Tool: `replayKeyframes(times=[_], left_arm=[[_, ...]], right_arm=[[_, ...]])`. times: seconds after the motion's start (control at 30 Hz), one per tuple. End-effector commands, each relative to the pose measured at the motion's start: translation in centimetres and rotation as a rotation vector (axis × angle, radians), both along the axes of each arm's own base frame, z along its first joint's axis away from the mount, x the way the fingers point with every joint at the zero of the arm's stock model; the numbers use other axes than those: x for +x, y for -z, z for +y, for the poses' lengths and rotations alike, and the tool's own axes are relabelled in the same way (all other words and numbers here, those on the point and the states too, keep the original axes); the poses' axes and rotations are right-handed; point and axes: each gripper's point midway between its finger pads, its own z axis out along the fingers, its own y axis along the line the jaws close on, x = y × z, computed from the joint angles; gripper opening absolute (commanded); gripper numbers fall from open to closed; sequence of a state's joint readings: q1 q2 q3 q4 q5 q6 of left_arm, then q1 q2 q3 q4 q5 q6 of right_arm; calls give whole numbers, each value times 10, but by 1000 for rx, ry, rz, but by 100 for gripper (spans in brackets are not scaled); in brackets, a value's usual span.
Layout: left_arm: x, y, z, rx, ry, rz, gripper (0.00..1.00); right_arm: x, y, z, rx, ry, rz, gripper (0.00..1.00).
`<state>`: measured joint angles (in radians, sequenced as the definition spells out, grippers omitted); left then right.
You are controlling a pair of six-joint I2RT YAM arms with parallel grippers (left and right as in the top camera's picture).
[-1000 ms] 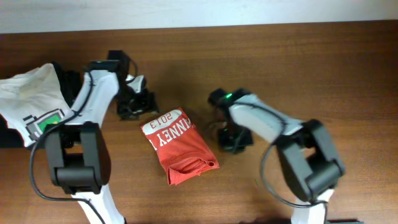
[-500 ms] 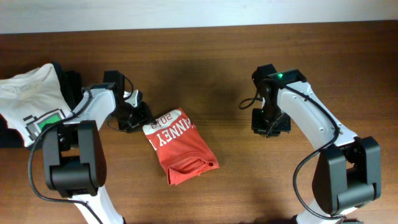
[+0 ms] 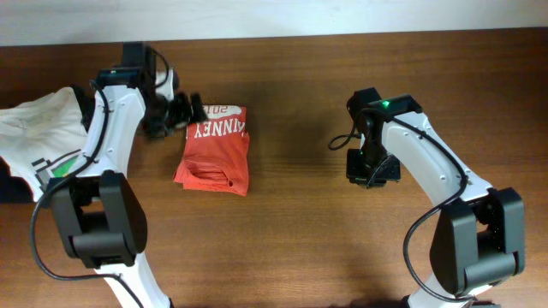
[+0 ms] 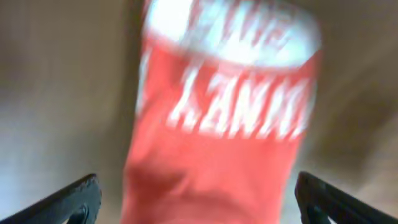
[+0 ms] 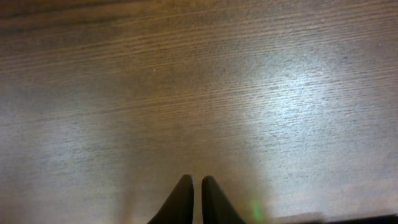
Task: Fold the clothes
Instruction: 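Grasp the folded shirt with the left gripper and place it on the left stack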
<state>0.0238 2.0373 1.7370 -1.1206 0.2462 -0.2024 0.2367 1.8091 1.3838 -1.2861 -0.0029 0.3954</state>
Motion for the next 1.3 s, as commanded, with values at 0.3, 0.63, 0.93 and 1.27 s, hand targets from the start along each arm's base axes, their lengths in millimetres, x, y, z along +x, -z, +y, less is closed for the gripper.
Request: replayKeyframes(times=[0.3,0.63,0.93,1.27], left_arm=[[-84,104,-46,-286,74,170,76],[-18,-24,28,54,21,-44,0],[6,-203,197,443,-348,-410,0],[-1,-189,303,295,-539,-499,0]], right_arm=[[3,-7,-3,-11,1,-23,11],[2,-7,-3,-12,1,-20,11],[2,-7,-3,-11,1,-20,11],[-2,-7,-4,-15,1,-4,11]])
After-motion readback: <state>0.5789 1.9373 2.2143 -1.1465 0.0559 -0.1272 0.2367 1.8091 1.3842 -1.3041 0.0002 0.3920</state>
